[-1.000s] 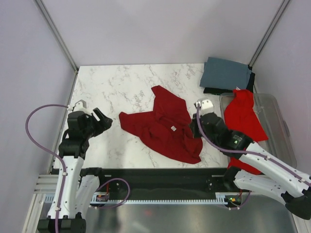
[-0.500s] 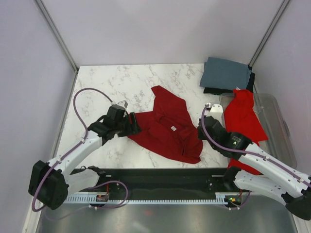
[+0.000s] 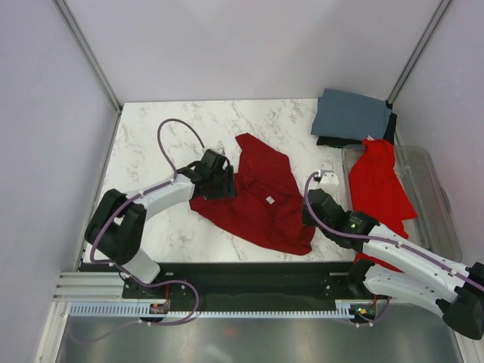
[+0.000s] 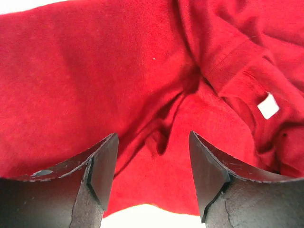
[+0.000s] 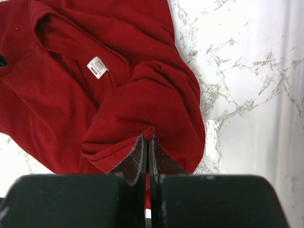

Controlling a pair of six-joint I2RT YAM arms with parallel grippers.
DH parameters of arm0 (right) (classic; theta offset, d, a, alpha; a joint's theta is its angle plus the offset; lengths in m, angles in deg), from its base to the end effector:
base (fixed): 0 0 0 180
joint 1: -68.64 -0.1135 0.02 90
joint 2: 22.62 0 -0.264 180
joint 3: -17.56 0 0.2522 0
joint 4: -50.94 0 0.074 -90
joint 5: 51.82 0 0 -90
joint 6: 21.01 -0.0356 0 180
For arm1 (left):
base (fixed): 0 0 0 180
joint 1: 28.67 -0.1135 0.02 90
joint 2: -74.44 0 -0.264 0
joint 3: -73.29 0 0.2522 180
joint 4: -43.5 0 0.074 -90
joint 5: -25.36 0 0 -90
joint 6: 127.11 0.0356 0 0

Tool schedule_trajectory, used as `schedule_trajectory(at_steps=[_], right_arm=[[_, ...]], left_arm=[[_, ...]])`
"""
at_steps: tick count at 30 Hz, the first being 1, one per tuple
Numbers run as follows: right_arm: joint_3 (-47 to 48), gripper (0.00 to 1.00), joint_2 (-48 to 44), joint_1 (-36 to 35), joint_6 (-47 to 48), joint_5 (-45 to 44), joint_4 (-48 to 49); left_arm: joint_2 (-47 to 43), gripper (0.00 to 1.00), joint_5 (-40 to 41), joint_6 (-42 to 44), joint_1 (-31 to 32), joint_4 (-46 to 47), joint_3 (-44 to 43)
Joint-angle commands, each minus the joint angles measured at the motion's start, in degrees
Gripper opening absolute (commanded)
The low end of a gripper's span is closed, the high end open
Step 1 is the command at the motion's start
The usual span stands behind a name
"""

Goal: Fold and stack the t-shirts
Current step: Flatten the tshirt out

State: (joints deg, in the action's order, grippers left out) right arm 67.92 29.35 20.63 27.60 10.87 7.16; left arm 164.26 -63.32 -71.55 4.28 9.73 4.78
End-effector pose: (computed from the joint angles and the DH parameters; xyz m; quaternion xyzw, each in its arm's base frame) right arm 0.1350 0.1256 0.2392 0.0375 0.9027 0.1042 0.4158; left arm 0.2663 -0.1717 0.1960 -0.0159 0.9537 -0.1573 0.2557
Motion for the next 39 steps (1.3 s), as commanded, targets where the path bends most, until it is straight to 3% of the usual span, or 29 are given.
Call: schedule_trajectory(at_steps=[1, 9, 15, 19, 22, 25, 30, 34, 39], right_arm=[[-0.7, 0.0, -0.2, -0.1, -0.5, -0.6, 3.0], [-1.0, 0.0, 1.0, 0.0, 0.3, -1.8, 3.4], [-1.2, 0.0, 1.5, 0.0, 0.3, -1.4, 3.4], [-1.4, 0.0, 0.4, 0.0, 0.3, -1.5, 3.1], [-1.5, 0.0, -0.1, 0.0, -0.1, -1.5, 2.8], [-0.9, 0.0, -0.5, 0.0, 0.1, -1.7, 2.2], [7.4, 0.0, -0.4, 0.9, 3.8, -6.2, -3.3], [18.1, 0.0, 0.0, 4.8, 7.5, -10.9, -10.0], [30.9, 0.0, -1.2, 6.8, 8.4, -17.4, -18.8]], left_arm=[[3.0, 0.68, -0.9, 2.5, 0.8, 4.2, -2.6], [5.5, 0.55, -4.1, 1.1, 2.6, 7.9, -2.3], [6.2, 0.35, -5.7, 1.6, 4.0, 8.4, -3.8], [6.2, 0.13, -8.1, 1.7, 4.2, 8.4, -4.0], [4.9, 0.04, -9.1, 1.5, 4.1, 8.3, -3.4], [2.1, 0.02, -9.1, 1.7, 4.1, 6.7, -3.4], [-8.8, 0.02, -1.5, 4.5, 3.6, -3.4, -7.8], [-23.8, 0.02, 3.7, 5.0, 0.5, -11.3, -9.8], [-39.3, 0.02, 5.7, 1.5, -0.3, -18.9, -5.2]])
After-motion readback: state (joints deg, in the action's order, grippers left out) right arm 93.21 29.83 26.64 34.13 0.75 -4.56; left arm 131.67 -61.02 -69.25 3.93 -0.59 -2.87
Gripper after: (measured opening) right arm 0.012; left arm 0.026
